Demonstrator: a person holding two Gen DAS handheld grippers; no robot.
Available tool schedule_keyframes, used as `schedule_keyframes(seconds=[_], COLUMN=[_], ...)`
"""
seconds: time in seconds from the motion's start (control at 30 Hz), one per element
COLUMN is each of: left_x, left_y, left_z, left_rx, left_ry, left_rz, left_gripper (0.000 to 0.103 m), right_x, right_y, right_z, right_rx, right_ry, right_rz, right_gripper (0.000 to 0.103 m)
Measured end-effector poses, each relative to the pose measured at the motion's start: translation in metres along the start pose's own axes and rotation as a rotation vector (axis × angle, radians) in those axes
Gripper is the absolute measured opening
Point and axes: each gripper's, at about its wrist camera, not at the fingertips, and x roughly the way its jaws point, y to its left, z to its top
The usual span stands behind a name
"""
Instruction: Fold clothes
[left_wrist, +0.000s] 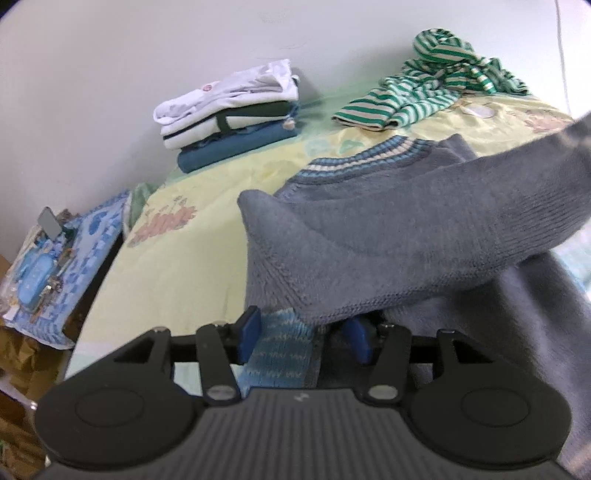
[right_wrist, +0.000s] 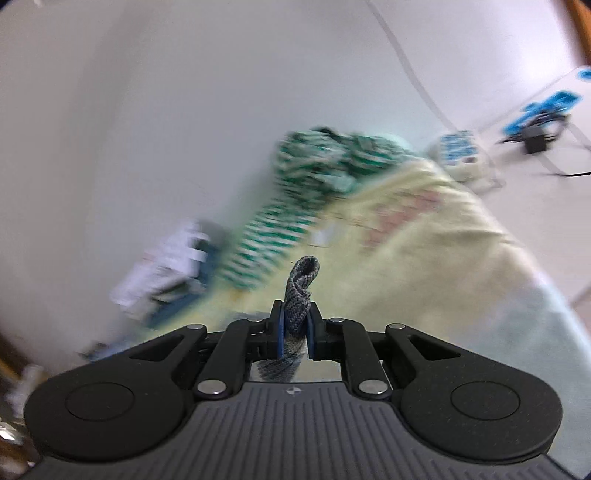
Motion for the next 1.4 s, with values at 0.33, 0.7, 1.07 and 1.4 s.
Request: schedule_keyframes(seconds=[0.33,0.7,1.07,1.4], left_x=[-0.011,-0.024,-0.051,-0.099], left_y=[-0.006,-0.002,0.025,0.07], left_z=[-0.014,-0.022,-0.037,-0.091], left_rx=[0.033,0.05,-0.009,-0.004], left_ry=[0.008,-0.01,-0.007,0.11], left_rz=[-0.076,-0.134,-0.238,-0.266], left_gripper=[0.061,0.063,0.066,0.076], right_x=[0.031,-0.005,0.034,0.002], right_y=[-0.029,-0.008,-0.033,0.036], right_z=[-0.034,-0.009,-0.03,-0.024], right_rx=[-0.005,-0.046,-0.032,-0.273], right_ry=[0.145,-0.025,0.112,0.105], right_rz=[-0.235,-0.141,-0.318,-0.053], right_gripper=[0.012,0.011,0.022,0.039])
